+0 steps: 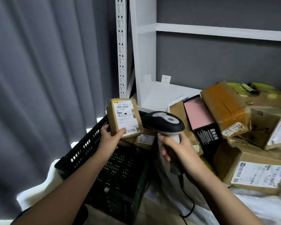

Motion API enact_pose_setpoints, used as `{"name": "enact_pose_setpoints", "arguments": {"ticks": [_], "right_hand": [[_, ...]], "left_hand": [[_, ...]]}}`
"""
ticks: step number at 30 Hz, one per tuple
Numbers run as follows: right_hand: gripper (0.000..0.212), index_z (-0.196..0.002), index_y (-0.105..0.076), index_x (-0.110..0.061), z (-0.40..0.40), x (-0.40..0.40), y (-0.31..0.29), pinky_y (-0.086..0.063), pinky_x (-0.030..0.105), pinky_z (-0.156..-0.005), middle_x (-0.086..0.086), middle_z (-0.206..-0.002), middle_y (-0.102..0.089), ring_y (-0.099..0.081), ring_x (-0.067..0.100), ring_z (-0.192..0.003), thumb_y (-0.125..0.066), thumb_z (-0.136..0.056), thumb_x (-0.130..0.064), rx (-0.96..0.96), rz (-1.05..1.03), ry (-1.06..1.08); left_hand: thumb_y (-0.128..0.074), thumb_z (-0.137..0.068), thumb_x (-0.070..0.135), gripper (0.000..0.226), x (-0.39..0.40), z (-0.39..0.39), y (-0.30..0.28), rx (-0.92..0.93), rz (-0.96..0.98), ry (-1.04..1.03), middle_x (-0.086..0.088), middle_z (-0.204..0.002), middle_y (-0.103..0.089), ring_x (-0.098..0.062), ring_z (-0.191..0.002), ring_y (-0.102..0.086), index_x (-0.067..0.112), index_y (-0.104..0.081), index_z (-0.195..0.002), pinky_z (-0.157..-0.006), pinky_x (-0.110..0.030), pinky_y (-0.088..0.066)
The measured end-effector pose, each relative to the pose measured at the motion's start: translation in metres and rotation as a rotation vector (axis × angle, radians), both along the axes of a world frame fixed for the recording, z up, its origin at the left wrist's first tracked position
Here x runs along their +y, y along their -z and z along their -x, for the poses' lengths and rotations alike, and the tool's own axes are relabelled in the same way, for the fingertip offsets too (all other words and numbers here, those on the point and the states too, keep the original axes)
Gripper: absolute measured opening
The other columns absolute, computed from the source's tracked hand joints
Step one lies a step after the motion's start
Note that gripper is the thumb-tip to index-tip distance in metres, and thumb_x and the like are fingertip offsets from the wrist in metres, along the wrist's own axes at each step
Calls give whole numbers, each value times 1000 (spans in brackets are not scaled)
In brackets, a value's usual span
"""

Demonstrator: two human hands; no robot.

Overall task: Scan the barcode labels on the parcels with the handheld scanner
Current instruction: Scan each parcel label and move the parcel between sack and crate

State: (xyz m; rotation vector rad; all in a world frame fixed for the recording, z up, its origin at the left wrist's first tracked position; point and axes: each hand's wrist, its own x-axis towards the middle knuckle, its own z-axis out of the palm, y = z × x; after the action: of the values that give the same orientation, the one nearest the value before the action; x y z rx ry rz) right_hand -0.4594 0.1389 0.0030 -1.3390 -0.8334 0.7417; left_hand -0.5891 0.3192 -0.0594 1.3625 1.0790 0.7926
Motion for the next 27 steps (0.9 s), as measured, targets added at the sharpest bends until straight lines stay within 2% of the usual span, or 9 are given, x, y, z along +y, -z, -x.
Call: {"name": "enact_pose_setpoints", "arguments": {"ticks": [4,8,10,14,17,19,23,25,27], "right_hand": [[25,-92,-49,-4,-22,-37,-15,-39,28,-45,14,-58,-56,-44,19,-40,-65,-84,-20,64,-74,48],[23,-83,-48,-4,-47,-86,-31,-38,26,-45,13,-53,-52,-41,20,-41,-61,-82,-23,116,-159,87],[24,-76,-47,-4,-57,-112,-36,-34,26,-47,10,-50,-49,-39,19,-42,-63,-84,-19,118,-164,161],[32,-63,-48,-5,-70,-169,-40,-37,24,-49,11,-52,-45,-39,17,-45,-57,-92,-13,107,-138,342],[27,-68,-48,-8,-79,-208,-34,-37,23,-46,5,-53,-45,-39,14,-47,-59,-92,-15,194,-56,483],[22,-71,-51,-12,-86,-232,-26,-36,24,-50,3,-57,-46,-41,13,-49,-61,-91,-13,237,-74,585],[13,-88,-56,-14,-101,-259,6,-39,23,-46,3,-65,-51,-48,13,-49,-65,-88,-4,273,-68,877],[23,-96,-52,-14,-106,-260,24,-45,28,-54,9,-80,-54,-53,16,-55,-69,-85,-5,328,-32,1001],[35,-101,-47,-16,-109,-257,42,-49,38,-70,14,-93,-57,-58,23,-69,-75,-81,-8,425,1,1092]], "left_hand": [[-70,-85,24,68,-32,6,-14,-36,-288,54,10,-114,-55,-10,-104,-59,25,-30,-140,-91,-35,-48],[-74,-81,12,68,-71,4,-25,-77,-423,201,15,-117,-54,-5,-107,-58,36,-37,-133,-84,-27,-50],[-78,-77,21,71,-89,-2,-32,-56,-481,306,11,-119,-56,-6,-108,-59,40,-38,-132,-83,-23,-49],[-74,-63,49,75,-125,-26,-52,-25,-567,502,7,-121,-56,-6,-105,-62,47,-42,-130,-90,-32,-52],[-73,-63,53,74,-147,-45,-67,3,-644,584,20,-118,-55,-5,-107,-59,49,-42,-130,-93,-37,-52],[-70,-62,57,74,-163,-54,-77,81,-754,594,29,-114,-53,-1,-102,-57,51,-40,-129,-88,-31,-51],[-72,-70,55,75,-190,-68,-91,254,-921,688,22,-129,-49,-6,-108,-55,50,-33,-134,-87,-28,-46],[-69,-73,59,76,-202,-77,-92,330,-983,745,18,-137,-45,-8,-116,-52,48,-30,-137,-91,-32,-47],[-67,-76,60,76,-211,-87,-92,406,-1017,774,16,-142,-41,-10,-121,-50,45,-28,-139,-91,-32,-47]]}}
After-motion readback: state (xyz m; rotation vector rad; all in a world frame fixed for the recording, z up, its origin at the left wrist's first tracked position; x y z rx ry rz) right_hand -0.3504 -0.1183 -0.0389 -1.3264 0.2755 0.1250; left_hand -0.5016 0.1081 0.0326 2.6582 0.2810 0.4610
